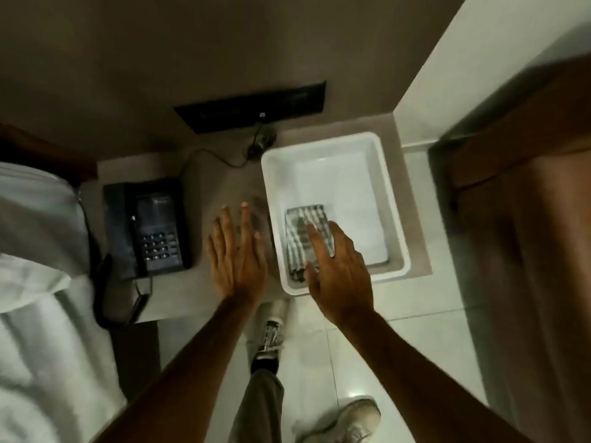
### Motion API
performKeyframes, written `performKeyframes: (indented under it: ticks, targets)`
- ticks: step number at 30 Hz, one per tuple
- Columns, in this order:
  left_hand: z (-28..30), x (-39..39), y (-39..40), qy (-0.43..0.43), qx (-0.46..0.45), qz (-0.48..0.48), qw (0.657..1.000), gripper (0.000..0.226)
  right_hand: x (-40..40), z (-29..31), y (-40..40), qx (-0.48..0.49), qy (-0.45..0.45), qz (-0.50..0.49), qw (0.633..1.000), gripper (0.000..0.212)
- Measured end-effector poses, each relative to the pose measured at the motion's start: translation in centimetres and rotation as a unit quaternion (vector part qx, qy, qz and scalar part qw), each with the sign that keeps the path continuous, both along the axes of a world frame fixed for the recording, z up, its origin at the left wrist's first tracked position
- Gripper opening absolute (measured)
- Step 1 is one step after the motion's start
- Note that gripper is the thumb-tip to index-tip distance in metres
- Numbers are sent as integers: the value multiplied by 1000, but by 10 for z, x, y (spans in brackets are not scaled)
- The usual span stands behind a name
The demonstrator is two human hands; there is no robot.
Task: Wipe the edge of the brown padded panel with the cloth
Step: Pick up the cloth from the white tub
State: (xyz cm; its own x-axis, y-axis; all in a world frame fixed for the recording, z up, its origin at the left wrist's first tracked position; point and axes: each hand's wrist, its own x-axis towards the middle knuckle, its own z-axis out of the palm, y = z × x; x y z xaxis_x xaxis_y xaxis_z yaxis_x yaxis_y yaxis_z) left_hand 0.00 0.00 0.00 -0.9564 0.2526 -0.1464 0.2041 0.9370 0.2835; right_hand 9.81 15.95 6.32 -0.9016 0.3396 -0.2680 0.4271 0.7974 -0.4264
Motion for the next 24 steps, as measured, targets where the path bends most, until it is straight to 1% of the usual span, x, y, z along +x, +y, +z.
performKeyframes:
  ticks: [2,4,7,12,16,19,21,22,24]
  targets:
    - [-30,-3,2,-25,-7,10,1000,67,-11,-30,-2,34,2,14,999,59]
    - [-54,-1,0,-4,-27,-8,1000,69,-21,-46,-6,57,-3,15,998,59]
    - [-72,3,-2,20,-39,-17,999,72,-30,-63,-13,82,-17,4,996,64]
    - [-66,2,-1,16,-49,-18,999,72,-43,-65,-22,67,-18,-61,996,67]
    - [-65,0,2,19,-59,-18,998,73,-52,-64,-22,73,-29,-82,994,53]
    - [-61,-2,4,23,-51,-25,998,73,-56,-57,-12,29,-15,-113,993,48]
    - [-57,-3,5,29,-47,-29,998,73,-54,-47,-1,-38,46,-155,986,43]
    - [-55,-4,5,32,-50,-35,998,72,-51,-39,6,-87,87,-192,974,40]
    - [-48,-11,1,34,-61,-57,996,67,-42,-15,23,-192,144,-288,927,32]
